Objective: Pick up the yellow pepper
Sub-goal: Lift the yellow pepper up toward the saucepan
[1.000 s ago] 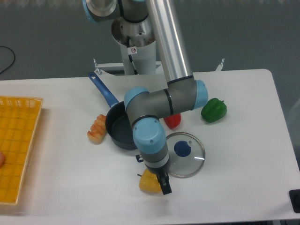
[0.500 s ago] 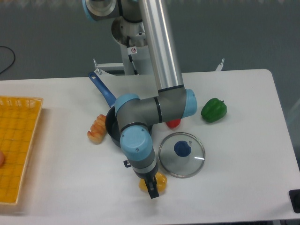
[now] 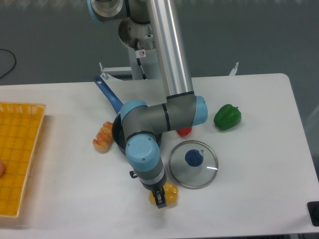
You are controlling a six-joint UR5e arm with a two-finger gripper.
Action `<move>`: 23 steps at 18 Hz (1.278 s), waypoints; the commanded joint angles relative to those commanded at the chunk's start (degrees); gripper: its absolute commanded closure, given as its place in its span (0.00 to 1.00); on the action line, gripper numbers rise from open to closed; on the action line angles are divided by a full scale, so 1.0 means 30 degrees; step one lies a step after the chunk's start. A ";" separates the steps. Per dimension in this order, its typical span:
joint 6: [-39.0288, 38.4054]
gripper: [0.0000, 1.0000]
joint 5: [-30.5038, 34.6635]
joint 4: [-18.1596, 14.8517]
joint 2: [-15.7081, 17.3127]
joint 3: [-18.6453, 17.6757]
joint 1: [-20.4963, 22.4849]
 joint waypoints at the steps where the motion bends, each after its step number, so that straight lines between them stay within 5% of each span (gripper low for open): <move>1: 0.0029 0.41 0.0000 -0.0059 0.0176 0.0000 0.0030; 7: -0.0262 0.41 0.0029 -0.1989 0.2020 -0.0146 0.0409; 16: -0.3340 0.40 -0.0321 -0.7115 0.3838 -0.0293 0.0440; 23: -0.3194 0.40 -0.0440 -0.7354 0.4163 -0.0498 0.0499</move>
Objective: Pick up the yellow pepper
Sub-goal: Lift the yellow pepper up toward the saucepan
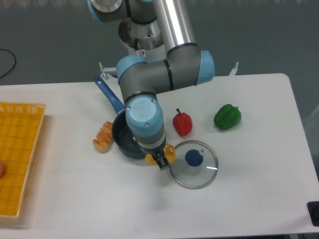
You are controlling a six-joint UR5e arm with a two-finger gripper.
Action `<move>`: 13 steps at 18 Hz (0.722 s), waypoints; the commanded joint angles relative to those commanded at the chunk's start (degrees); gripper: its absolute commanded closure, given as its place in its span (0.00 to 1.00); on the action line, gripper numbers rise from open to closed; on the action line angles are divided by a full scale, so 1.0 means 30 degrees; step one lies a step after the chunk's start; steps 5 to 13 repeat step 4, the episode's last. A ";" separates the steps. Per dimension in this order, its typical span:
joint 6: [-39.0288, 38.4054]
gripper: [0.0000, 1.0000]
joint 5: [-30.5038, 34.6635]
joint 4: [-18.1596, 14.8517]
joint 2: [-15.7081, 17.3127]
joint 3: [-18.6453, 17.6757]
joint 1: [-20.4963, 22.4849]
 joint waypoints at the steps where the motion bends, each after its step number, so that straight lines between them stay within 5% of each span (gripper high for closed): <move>1: 0.0000 0.40 0.0000 0.0000 0.0000 -0.0029 0.0000; 13: 0.0000 0.40 -0.0029 0.0059 0.0029 -0.0175 0.0000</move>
